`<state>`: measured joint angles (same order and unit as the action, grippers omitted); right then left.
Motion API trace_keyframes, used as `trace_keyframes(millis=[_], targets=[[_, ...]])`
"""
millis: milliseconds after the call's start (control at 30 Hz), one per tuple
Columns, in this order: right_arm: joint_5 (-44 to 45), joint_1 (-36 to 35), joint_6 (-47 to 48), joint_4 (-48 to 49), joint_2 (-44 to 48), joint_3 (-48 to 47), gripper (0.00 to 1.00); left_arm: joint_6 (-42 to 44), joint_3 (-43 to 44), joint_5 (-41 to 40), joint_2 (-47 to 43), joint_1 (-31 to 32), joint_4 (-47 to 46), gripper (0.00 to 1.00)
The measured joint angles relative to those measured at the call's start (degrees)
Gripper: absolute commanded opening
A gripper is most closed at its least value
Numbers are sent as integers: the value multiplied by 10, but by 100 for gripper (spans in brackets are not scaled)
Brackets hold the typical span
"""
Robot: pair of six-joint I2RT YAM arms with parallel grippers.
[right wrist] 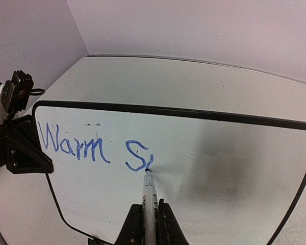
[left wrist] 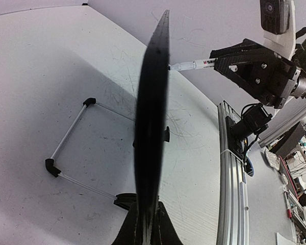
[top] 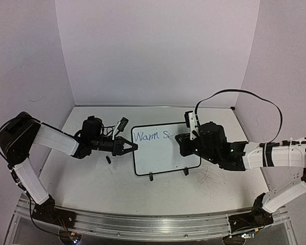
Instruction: Write a sentence on the whiteboard
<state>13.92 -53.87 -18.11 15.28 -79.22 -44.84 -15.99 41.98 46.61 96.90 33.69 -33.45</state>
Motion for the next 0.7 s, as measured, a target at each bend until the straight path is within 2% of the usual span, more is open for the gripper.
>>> trace_keyframes(millis=[700], targets=[[22,0,9,27,-9,-6,0,0,0,-2,0,0,2,0]])
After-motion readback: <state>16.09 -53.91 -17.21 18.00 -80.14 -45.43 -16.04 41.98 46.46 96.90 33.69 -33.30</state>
